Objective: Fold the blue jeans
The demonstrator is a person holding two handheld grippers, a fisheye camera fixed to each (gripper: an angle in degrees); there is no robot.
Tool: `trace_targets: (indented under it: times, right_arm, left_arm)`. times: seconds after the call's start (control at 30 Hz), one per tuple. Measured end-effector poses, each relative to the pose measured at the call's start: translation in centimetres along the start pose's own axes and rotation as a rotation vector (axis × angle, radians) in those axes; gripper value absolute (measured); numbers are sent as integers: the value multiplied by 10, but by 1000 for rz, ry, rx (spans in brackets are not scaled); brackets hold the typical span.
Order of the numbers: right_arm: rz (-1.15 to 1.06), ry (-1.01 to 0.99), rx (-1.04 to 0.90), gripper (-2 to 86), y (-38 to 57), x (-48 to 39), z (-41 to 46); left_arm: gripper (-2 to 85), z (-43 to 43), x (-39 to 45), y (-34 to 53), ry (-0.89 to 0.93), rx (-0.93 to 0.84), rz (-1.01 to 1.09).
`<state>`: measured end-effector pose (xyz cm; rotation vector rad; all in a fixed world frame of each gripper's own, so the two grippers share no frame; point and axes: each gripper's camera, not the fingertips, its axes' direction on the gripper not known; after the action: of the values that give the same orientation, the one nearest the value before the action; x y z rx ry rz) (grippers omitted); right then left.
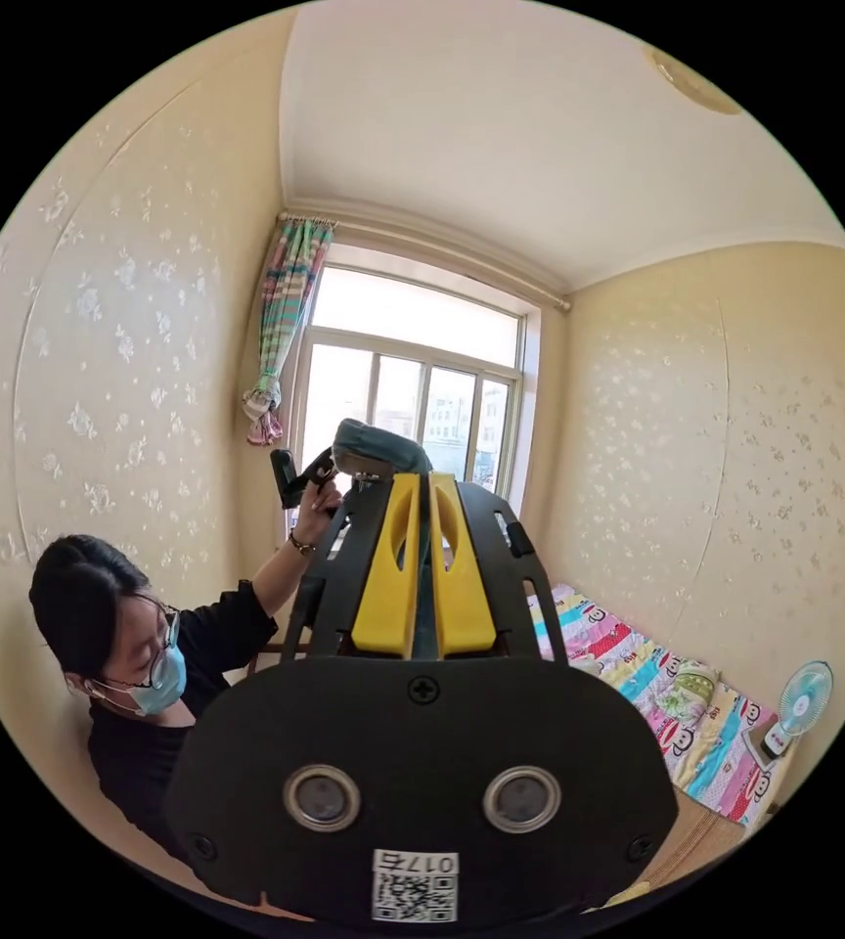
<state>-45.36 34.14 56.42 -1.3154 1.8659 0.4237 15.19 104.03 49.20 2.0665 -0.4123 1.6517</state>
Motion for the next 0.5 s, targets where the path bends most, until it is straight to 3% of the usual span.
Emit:
trace_targets:
  times: [0.27,0.5]
  right_arm:
    - [127,-25,-45,18,-10,40,-14]
    - [304,0,-45,20,92,108,-5]
  left_arm:
    - [37,26,-11,-13,57,-42,-33]
    - [39,64,-54,65,160,-151,-78]
